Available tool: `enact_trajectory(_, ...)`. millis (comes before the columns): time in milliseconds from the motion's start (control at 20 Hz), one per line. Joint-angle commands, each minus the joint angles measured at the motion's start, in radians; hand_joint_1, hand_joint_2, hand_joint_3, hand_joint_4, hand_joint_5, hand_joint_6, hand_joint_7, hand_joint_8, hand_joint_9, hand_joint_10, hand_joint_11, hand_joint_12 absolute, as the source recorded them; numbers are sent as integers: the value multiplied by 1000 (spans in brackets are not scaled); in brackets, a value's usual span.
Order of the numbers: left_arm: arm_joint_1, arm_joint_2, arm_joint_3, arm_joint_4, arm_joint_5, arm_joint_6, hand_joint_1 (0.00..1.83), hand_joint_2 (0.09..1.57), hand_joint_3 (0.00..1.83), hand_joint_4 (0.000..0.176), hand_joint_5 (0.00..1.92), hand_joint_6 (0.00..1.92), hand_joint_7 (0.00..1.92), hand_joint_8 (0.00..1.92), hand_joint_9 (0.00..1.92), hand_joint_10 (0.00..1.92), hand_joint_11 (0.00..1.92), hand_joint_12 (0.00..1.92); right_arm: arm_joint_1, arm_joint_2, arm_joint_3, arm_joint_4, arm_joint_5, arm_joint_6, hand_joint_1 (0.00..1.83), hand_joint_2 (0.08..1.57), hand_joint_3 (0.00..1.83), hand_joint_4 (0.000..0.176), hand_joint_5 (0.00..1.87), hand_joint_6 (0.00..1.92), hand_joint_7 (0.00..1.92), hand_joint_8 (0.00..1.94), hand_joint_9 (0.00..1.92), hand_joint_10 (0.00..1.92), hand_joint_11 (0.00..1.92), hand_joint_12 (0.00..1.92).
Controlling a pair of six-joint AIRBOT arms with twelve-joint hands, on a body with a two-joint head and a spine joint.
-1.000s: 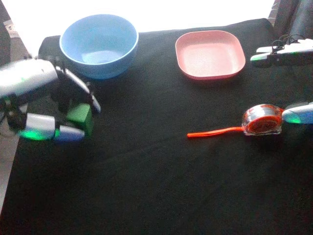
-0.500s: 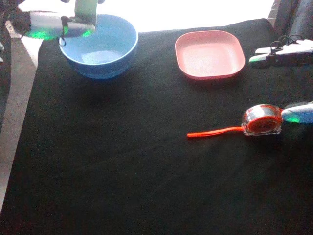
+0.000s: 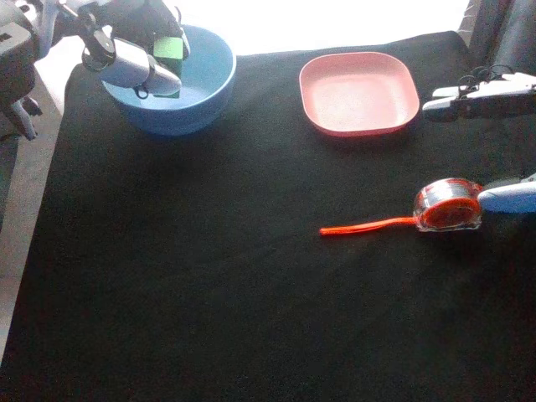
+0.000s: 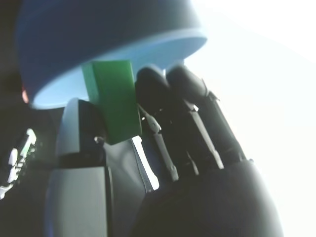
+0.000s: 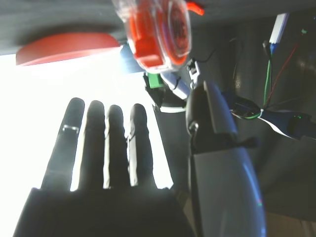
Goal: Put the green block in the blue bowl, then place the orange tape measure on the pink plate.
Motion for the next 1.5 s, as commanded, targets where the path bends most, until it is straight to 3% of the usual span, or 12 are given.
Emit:
enact_trajectory(0,-21,5,5,-8,-110,-3,1104,1084,1,40,1037,841,986,886,899,1109,707,1670,7,-2,5,45,106,10,909,1070,5,22,403,0,272,0,295,6,0,827)
enact_trajectory(50,-21,4,5,-5,-110,-3,1006,1034,0,0,936,365,938,952,831,1346,693,1785,7,-3,6,45,106,11,905,1072,3,24,399,0,259,0,267,3,0,787)
enact_trajectory(150,-11,4,1,-4,-112,-3,965,1022,0,0,962,51,879,1001,763,1408,641,1789,7,-3,6,44,108,17,905,1074,1,22,407,2,269,2,275,5,0,764)
enact_trajectory(550,50,47,-67,9,-185,-3,921,986,0,0,879,0,873,386,652,983,492,1546,7,-4,6,44,112,20,887,1089,2,30,392,2,266,3,290,3,0,773)
enact_trajectory(600,67,73,-100,9,-231,-3,805,1007,0,28,713,0,772,213,599,731,415,1370,7,-4,6,44,120,25,879,1081,1,12,394,0,271,0,305,1,1,819)
enact_trajectory(700,118,138,-178,11,-333,-3,657,990,0,86,426,0,499,12,457,155,143,1042,7,-3,6,37,134,38,828,1063,0,35,338,0,199,0,220,0,0,683)
enact_trajectory(750,146,174,-220,11,-380,-3,619,984,0,123,285,0,306,2,280,34,28,756,8,-3,6,30,137,44,736,1051,0,70,296,0,148,0,173,0,0,629)
enact_trajectory(850,205,237,-292,9,-481,-4,635,967,0,171,185,5,145,9,95,15,0,255,8,-3,6,19,140,52,757,1031,0,75,302,3,143,1,152,1,0,632)
enact_trajectory(900,239,270,-328,1,-531,-4,575,927,0,175,160,0,104,1,62,6,10,217,8,-2,6,14,140,53,790,1006,0,79,312,3,151,2,156,2,0,687)
enact_trajectory(950,294,316,-376,-17,-603,-4,700,915,0,141,144,0,54,2,8,0,0,37,8,-2,6,7,139,56,799,979,0,79,342,11,181,10,156,1,0,702)
enact_trajectory(1150,484,446,-514,-69,-787,-14,886,874,0,157,156,3,36,0,0,0,0,0,8,-2,2,-9,138,62,891,966,0,47,421,4,294,8,286,18,0,963)
enact_trajectory(1450,737,496,-605,-215,-968,-28,728,843,0,144,173,6,39,3,0,0,14,7,10,-14,-5,-53,109,62,1084,998,1,1,616,7,687,42,706,101,223,1273)
